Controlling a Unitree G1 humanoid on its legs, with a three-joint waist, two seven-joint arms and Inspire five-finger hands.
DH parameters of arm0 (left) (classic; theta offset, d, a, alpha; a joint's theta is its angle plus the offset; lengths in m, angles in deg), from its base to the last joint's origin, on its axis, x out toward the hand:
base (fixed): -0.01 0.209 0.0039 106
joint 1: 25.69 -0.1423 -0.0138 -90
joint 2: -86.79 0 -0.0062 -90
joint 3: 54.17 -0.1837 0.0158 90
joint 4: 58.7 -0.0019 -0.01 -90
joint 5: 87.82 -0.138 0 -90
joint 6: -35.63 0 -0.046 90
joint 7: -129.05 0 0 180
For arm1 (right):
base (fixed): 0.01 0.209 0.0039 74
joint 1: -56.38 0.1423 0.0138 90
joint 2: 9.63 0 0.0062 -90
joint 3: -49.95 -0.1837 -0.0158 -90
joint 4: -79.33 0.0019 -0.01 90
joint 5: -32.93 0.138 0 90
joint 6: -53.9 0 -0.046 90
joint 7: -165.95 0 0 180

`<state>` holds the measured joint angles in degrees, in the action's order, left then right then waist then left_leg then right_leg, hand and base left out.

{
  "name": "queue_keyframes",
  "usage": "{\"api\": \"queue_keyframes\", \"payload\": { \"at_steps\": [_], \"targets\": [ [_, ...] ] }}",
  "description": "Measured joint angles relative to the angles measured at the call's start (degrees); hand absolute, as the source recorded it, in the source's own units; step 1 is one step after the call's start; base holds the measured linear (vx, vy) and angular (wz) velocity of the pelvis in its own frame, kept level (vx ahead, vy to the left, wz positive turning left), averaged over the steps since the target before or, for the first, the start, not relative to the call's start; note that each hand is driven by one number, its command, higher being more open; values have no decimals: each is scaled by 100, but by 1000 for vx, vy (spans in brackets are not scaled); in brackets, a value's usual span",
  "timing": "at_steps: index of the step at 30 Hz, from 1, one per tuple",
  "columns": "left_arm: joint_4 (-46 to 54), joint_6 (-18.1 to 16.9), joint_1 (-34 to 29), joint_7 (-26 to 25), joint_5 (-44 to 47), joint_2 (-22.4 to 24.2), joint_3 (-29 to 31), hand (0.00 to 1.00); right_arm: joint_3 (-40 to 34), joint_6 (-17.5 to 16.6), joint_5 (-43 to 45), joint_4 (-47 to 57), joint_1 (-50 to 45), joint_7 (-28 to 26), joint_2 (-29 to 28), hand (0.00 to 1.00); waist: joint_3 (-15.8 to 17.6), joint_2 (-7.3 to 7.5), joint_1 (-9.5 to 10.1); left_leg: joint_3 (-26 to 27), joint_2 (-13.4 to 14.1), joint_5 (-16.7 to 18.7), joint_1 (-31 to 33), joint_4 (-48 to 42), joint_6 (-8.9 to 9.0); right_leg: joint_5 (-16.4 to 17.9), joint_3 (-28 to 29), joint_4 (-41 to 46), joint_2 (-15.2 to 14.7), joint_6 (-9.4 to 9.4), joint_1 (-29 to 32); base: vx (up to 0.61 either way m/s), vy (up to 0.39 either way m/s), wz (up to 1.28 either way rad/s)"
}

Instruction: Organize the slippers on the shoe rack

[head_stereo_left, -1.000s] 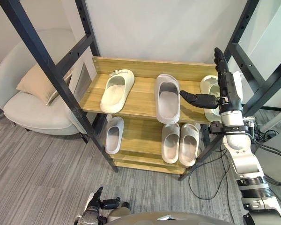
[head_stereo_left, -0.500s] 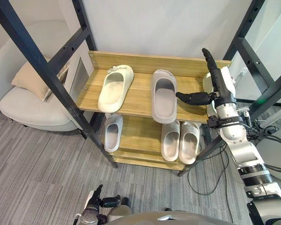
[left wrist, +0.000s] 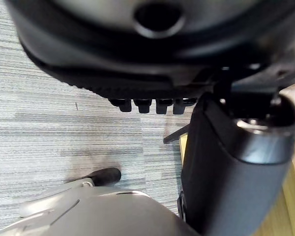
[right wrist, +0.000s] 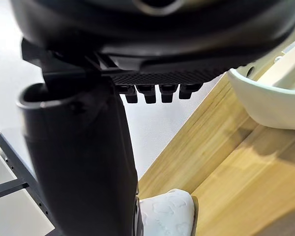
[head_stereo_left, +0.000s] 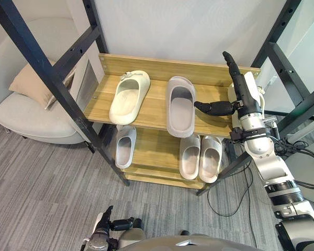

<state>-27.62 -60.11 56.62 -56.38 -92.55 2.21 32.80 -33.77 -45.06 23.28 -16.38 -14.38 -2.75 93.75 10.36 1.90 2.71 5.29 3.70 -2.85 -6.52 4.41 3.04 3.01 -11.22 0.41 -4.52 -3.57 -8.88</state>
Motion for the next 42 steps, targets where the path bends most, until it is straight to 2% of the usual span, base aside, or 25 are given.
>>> {"api": "queue_keyframes", "payload": {
  "at_steps": [10,24,31,37,38,42],
  "targets": [
    [12,3,-2,11,-1,-3,0,100,0,-2,-34,480,0,0,0,100,-3,5,-1,-5,-1,0,0,0,0,-4,0,1,-2,-7,-2,0,0,0],
    [11,5,-3,46,0,-21,0,100,25,-5,-33,509,0,0,0,100,-19,31,4,-41,-12,-7,3,15,-10,-4,-21,-6,-7,-8,-8,0,0,0],
    [9,3,-5,58,20,-28,-1,100,500,-5,-28,413,33,-83,4,100,-29,45,17,-90,-18,-17,59,21,-20,-4,-68,-19,-6,-8,14,0,0,3],
    [14,2,-5,66,57,-30,-1,100,860,1,5,-70,393,-169,0,100,-37,53,56,-111,-23,-34,118,25,-33,-12,-82,-18,-7,-17,59,0,0,1],
    [14,0,-6,66,79,-31,0,100,865,1,33,-101,455,-184,0,0,-37,54,61,-116,-22,-43,148,27,-33,-19,-87,-18,-7,-25,86,0,0,0],
    [17,0,-5,66,86,-32,0,100,948,0,76,-372,666,-196,-1,0,-40,59,89,-133,-26,-55,155,40,-33,-21,-104,-18,-10,-27,90,0,0,0]
  ]
}}
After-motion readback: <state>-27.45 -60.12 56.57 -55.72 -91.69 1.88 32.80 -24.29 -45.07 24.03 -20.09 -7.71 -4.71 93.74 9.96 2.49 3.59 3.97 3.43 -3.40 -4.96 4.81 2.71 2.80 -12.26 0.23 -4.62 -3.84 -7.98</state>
